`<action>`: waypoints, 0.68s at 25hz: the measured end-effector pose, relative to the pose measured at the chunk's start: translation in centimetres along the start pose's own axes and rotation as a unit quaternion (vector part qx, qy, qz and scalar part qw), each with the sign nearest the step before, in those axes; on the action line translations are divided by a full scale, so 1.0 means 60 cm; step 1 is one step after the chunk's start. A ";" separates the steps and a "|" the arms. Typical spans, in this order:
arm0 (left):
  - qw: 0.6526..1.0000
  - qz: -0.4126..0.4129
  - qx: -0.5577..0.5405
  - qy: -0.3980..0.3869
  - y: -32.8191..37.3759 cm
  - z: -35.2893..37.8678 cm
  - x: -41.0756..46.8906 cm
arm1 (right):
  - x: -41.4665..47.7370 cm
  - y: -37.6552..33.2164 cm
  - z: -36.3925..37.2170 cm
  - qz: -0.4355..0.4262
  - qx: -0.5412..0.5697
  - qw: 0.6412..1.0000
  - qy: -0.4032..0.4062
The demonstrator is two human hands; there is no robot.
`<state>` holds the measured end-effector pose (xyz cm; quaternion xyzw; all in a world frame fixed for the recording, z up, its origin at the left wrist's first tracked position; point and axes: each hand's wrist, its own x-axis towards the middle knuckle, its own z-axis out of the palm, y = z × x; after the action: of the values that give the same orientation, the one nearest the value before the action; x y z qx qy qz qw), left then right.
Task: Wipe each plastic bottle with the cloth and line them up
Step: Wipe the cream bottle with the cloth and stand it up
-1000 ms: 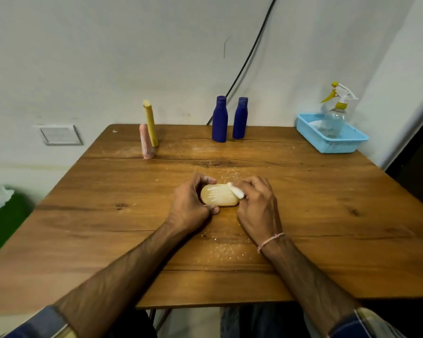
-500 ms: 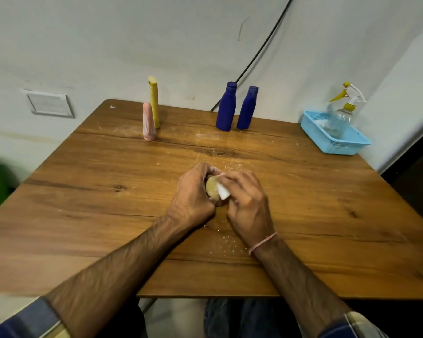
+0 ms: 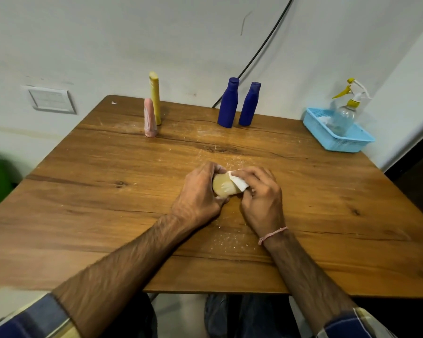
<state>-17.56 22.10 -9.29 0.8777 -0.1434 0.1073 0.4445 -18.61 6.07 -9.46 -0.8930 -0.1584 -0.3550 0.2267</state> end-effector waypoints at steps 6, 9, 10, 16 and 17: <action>1.000 0.013 0.016 0.007 -0.006 0.006 0.005 | -0.001 0.000 0.002 -0.088 -0.003 0.995 -0.050; 0.999 0.004 0.031 -0.001 -0.006 0.007 0.007 | 0.009 0.021 -0.012 0.057 -0.045 0.997 0.000; 0.999 0.009 0.036 0.004 -0.009 0.007 0.006 | 0.006 0.007 -0.006 0.012 -0.031 0.999 -0.017; 0.999 0.022 0.038 0.016 -0.007 0.006 0.003 | 0.008 0.031 -0.017 0.065 -0.058 0.996 -0.016; 0.999 0.022 0.037 0.017 -0.007 0.006 0.004 | 0.009 0.026 -0.016 0.088 -0.055 0.995 -0.007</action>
<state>-17.17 22.04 -9.75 0.8881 -0.1509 0.1372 0.4118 -18.09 4.33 -8.91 -0.9170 -0.0604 -0.3360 0.2064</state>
